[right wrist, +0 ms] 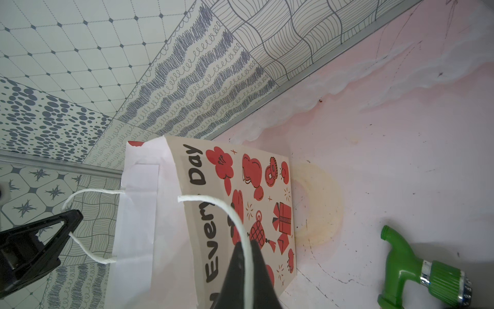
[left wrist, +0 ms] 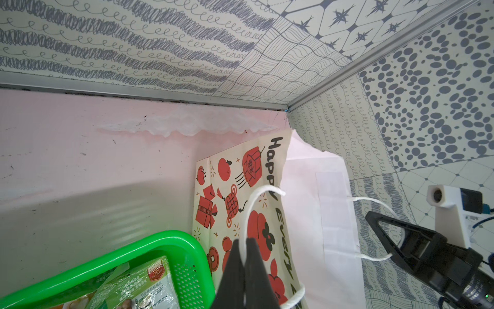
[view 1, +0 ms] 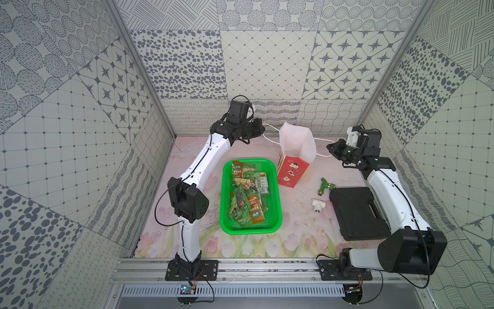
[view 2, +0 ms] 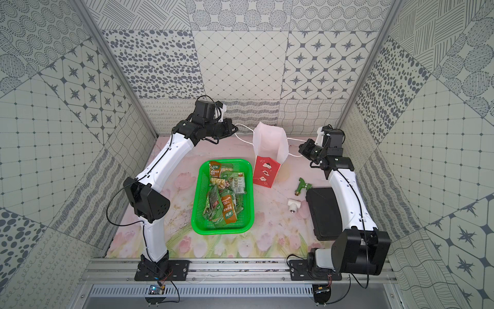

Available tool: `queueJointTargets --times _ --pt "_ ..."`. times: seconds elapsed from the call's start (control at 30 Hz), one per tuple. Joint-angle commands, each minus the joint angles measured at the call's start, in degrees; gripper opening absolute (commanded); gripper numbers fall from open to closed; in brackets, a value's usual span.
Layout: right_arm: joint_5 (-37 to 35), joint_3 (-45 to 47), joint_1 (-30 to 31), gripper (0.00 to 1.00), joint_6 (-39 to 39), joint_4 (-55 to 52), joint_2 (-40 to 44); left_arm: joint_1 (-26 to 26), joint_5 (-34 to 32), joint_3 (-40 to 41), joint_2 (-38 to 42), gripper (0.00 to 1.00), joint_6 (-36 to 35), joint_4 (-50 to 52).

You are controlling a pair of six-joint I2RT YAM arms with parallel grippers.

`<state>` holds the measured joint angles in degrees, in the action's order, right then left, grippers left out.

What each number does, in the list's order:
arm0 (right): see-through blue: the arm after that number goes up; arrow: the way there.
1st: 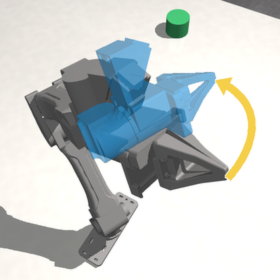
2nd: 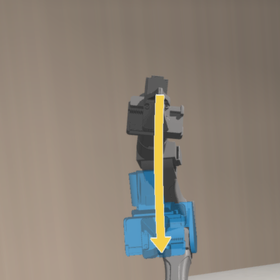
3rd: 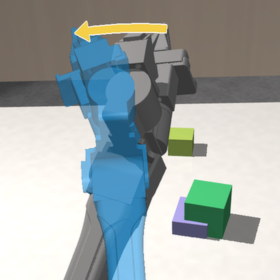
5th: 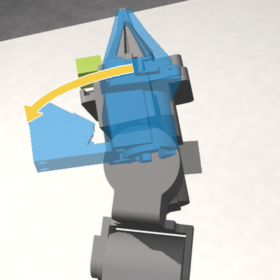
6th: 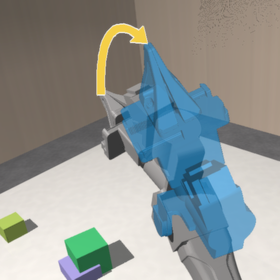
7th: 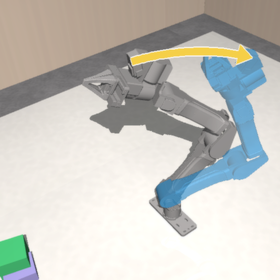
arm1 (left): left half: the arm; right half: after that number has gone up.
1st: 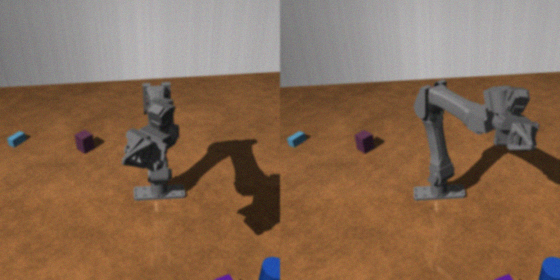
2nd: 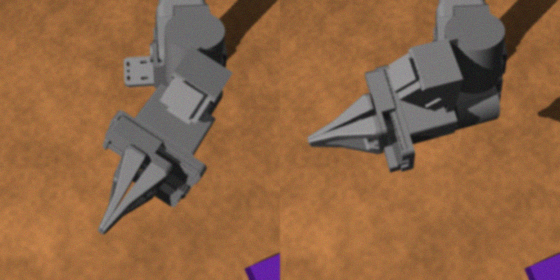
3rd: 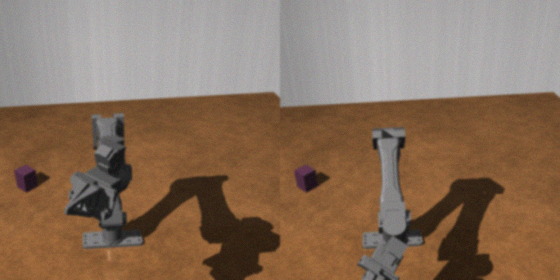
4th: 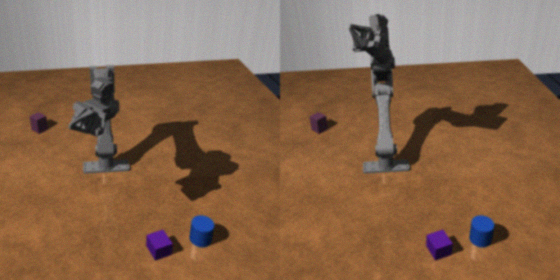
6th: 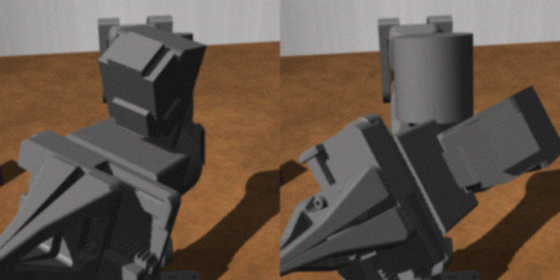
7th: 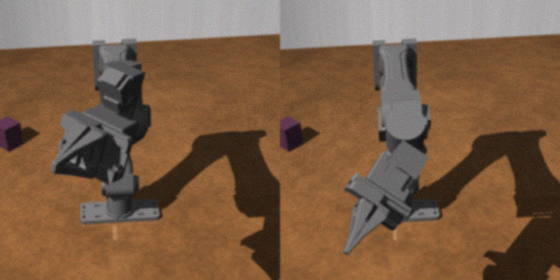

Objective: Place the condiment packets inside the bag
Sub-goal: Place the paper bag at the center of the board.

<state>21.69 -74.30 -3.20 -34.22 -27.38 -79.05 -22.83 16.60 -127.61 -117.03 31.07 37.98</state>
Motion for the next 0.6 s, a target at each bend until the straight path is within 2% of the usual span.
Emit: queueJointTargets --times 0.0,0.2,0.4,0.57 --pt "0.77 -1.72 -0.73 0.00 -1.42 4.05 -1.97 1.34 1.06 -3.43 -3.95 0.05 -2.26 2.31" --pt "1.37 -1.65 -0.75 0.00 -2.42 5.83 -3.13 1.72 2.54 -7.16 -6.01 0.27 -1.98 3.58" --pt "2.91 -1.02 -0.83 0.09 -3.09 7.48 -2.43 1.74 3.77 -7.28 -4.70 0.48 -1.42 3.99" --pt "3.66 -0.79 -1.21 0.17 -3.48 8.00 -1.57 1.74 3.66 -5.85 -2.20 0.54 -0.84 5.23"
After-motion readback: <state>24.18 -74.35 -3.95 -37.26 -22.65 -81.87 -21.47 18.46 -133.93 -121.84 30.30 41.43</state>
